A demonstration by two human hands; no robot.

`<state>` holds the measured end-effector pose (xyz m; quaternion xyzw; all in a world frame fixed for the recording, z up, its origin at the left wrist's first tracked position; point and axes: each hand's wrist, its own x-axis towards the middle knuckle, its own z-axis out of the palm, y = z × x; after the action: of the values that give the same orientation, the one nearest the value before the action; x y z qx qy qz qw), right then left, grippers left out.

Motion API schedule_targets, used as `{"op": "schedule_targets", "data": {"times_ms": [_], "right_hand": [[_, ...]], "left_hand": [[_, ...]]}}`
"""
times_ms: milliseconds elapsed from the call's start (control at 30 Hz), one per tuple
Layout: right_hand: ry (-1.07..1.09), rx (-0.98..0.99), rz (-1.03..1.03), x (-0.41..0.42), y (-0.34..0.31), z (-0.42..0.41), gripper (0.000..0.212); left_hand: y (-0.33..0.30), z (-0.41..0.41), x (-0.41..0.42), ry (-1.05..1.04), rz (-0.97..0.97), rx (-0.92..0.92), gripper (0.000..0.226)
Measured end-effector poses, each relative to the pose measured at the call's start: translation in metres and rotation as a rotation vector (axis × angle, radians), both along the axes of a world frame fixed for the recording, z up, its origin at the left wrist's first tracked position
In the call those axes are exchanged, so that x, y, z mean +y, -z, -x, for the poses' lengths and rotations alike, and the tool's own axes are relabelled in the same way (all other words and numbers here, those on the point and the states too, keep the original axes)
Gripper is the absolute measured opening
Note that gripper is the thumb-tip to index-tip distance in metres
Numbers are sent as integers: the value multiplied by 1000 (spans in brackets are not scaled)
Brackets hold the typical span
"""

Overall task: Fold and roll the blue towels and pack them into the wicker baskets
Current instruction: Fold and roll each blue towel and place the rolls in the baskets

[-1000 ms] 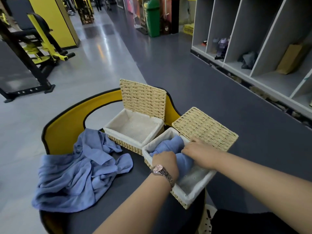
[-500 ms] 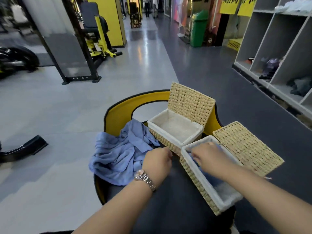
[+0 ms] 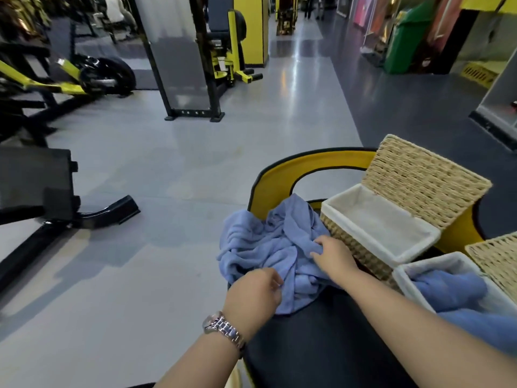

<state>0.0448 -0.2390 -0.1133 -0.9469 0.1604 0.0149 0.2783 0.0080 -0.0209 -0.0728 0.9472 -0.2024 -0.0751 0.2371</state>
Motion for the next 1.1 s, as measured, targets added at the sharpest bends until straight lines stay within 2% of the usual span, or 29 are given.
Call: {"op": "schedule_targets", "data": {"times_ms": [33,100,200,233,400,500,533,600,667,700,767,867,933,1033,1100], "right_hand": [[-25,-67,-26,1,-2,5,8],[-88,-170,-62,3,-8,22,14],[-228,-203,-60,6,-29,64,26],[-279,-195,-42,7,-32,80,23],[-558,-34,-11,20,-30,156,7],[-743,207,60,29,-31,183,9],[-745,268,70,29,-33,186,14],[-606,222,44,26,-34,182,28],[-373,39,0,19,-29,165,23],[-255,-46,-25,15,-26,153,16],[-67,-87,-84,8,-20,124,21],[139,-14,-171,1,-12,81,40],[247,37,-253,-3,-5,56,47],[355,100,-410,-7,2,32,48],[400,109,-587,-8,6,27,34]], "left_hand": [[1,-2,-1,4,30,21,24],[-1,-6,-4,1,79,74,26],[-3,-5,-14,-21,167,133,31],[-4,-2,-17,-26,199,168,32],[5,12,-32,-73,380,443,28],[13,17,-32,-156,416,462,34],[17,17,-31,-178,414,459,36],[23,15,-30,-213,410,496,43],[28,12,-28,-204,357,488,57],[28,10,-28,-190,287,433,62],[32,4,-29,-193,200,259,64],[31,-10,-37,-98,297,34,52],[28,-21,-46,-14,327,-28,36],[29,-30,-56,-49,76,-77,32],[30,-27,-60,-80,-169,-67,34]]}}
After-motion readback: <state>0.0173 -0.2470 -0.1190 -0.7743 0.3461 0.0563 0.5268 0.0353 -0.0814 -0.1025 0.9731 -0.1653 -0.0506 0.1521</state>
